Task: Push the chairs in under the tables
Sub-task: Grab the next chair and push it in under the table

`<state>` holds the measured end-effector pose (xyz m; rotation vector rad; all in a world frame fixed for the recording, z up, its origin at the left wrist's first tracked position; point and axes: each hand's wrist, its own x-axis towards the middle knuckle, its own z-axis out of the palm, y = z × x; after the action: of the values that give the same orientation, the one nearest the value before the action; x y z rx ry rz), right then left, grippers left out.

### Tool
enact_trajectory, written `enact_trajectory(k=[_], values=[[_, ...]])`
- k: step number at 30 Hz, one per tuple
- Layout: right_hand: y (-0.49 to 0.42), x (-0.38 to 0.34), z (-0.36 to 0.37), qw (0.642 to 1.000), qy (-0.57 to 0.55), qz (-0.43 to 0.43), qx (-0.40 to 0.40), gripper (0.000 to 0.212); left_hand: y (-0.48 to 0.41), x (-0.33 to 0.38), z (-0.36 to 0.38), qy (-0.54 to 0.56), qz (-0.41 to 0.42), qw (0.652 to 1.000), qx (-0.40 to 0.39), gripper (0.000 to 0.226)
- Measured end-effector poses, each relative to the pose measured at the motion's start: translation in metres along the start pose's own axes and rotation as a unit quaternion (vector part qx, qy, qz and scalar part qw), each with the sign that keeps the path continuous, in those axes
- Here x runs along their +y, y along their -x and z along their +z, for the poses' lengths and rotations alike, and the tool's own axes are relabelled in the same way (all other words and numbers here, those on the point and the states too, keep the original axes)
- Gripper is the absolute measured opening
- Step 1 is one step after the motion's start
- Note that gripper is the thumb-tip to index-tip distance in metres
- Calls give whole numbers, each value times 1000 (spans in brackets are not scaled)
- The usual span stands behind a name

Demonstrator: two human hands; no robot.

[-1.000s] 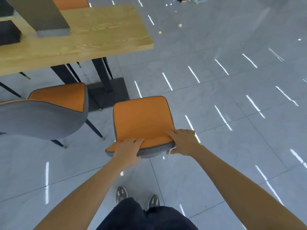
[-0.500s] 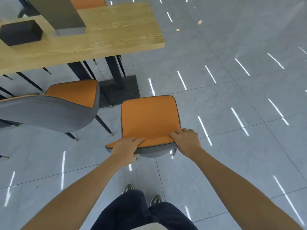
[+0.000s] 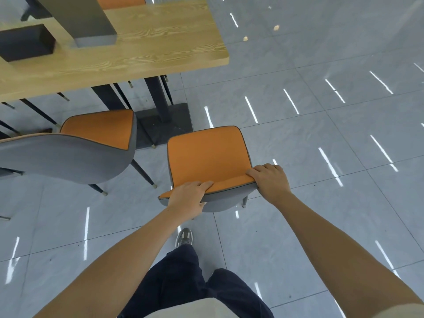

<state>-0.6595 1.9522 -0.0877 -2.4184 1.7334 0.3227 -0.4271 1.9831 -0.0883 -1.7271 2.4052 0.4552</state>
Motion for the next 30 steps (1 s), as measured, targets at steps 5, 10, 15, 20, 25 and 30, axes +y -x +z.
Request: enact_trajectory(k=[5, 10, 15, 20, 25, 30], values=[[-21, -6, -6, 1000, -9, 11, 19, 44, -15, -20, -9, -7, 6, 1000, 13, 63], [-52, -30, 1, 1000, -7, 7, 27, 40, -27, -58, -9, -10, -1, 1000, 9, 63], [-105, -49, -13, 1000, 0, -12, 20, 49, -56, -107, -27, -11, -13, 1000, 2, 63], [-168, -65, -31, 1000, 4, -24, 7, 51, -91, -156, -45, -4, -22, 1000, 4, 62], [-232, -74, -54, 1000, 7, -14, -1, 44, -132, -197, -65, 3, -32, 999, 8, 61], [-271, -71, -73, 1000, 24, -5, 5, 37, -164, -220, -83, 17, -16, 1000, 16, 60]])
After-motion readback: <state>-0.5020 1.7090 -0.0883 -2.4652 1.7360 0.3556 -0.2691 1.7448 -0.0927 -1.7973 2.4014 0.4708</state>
